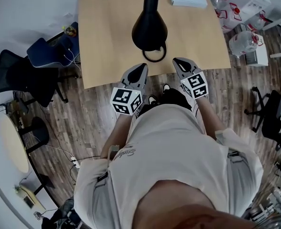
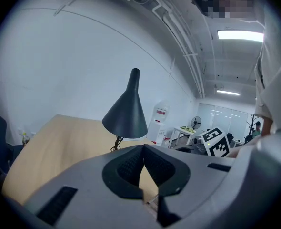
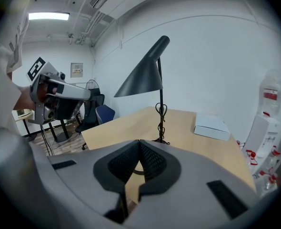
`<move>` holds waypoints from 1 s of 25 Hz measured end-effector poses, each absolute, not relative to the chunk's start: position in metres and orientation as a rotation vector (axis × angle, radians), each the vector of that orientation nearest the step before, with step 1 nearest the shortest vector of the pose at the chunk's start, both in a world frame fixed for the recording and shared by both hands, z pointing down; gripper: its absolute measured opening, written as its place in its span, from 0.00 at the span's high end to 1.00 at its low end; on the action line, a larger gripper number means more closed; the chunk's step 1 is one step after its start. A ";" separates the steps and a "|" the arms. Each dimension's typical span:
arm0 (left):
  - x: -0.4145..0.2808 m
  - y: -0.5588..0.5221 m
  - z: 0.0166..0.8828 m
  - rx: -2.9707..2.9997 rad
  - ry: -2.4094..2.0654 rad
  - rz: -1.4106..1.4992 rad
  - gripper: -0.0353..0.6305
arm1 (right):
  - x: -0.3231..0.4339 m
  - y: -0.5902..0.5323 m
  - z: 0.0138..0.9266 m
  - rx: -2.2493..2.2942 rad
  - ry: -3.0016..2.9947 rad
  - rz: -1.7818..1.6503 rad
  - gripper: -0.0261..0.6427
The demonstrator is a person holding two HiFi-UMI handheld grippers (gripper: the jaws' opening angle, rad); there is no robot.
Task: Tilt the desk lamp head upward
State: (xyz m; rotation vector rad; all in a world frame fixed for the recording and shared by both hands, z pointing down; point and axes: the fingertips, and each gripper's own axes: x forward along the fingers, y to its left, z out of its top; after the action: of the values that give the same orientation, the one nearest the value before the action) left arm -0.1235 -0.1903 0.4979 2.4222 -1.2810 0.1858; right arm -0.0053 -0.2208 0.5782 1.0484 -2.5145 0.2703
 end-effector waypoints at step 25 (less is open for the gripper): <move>-0.111 -0.253 0.558 2.257 -1.421 0.286 0.93 | -0.026 -0.297 0.747 0.528 -2.277 0.285 0.97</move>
State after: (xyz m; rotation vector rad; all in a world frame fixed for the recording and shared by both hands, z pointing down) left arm -0.1109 -0.2528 0.5578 2.2574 -1.4205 0.2863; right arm -0.0257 -0.2967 0.7470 0.5283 -2.2772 0.2848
